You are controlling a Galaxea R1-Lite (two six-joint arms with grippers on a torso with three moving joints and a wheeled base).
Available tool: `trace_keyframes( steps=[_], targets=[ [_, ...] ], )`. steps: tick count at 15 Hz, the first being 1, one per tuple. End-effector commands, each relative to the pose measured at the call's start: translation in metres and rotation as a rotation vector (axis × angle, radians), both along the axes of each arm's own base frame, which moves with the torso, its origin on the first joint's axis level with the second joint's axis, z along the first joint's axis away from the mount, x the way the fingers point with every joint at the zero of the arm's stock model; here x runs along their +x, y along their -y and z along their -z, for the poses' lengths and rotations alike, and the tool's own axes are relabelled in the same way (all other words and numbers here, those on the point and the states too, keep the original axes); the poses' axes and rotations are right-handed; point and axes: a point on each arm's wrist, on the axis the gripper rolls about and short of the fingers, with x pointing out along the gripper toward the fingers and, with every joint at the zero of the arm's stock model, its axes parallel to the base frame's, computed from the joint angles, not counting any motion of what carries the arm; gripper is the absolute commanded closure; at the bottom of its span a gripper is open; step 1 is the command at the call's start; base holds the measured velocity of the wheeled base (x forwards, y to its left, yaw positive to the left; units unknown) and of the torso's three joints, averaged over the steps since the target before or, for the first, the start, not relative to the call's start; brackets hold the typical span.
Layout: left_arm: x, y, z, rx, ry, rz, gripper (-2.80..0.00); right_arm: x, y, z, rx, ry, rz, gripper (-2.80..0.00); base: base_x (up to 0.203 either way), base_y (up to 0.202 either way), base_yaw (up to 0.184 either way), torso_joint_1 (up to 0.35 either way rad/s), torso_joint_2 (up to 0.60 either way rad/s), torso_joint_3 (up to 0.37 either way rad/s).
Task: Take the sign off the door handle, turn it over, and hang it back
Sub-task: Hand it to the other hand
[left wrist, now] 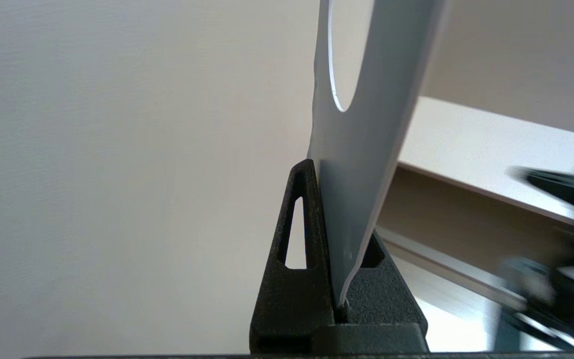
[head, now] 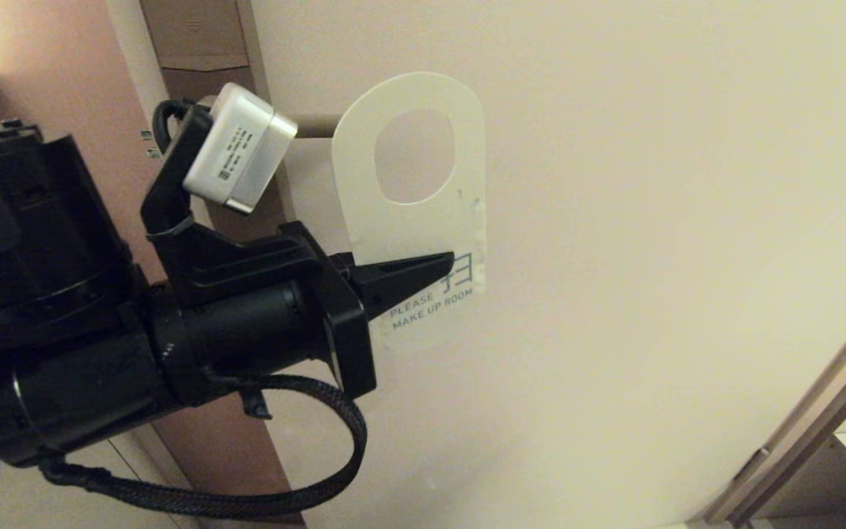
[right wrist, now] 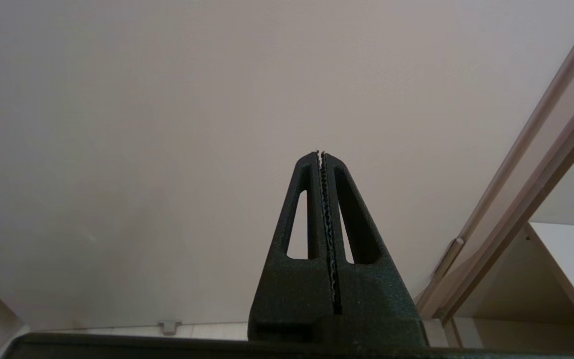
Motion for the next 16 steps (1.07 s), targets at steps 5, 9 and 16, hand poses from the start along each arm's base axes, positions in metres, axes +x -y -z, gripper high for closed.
trace_keyframes(
  steps=[5, 9, 16],
  targets=[
    [-0.013, -0.009, -0.01, -0.036, 0.019, 0.173, 0.0, 0.0, 0.0, 0.0, 0.0, 0.0, 0.001, 0.0, 0.0, 0.0, 0.0, 0.0, 0.0, 0.0],
    [-0.015, -0.01, -0.01, -0.06, -0.04, 0.213, 0.0, 0.0, 0.0, 0.0, 0.0, 0.0, 0.001, 0.0, 0.0, 0.0, 0.0, 0.0, 0.0, 0.0],
    [0.005, 0.002, -0.001, -0.033, -0.094, 0.311, 0.0, 0.0, 0.0, 0.0, 0.0, 0.0, 0.001, 0.0, 0.0, 0.0, 0.0, 0.0, 0.0, 0.0]
  ],
)
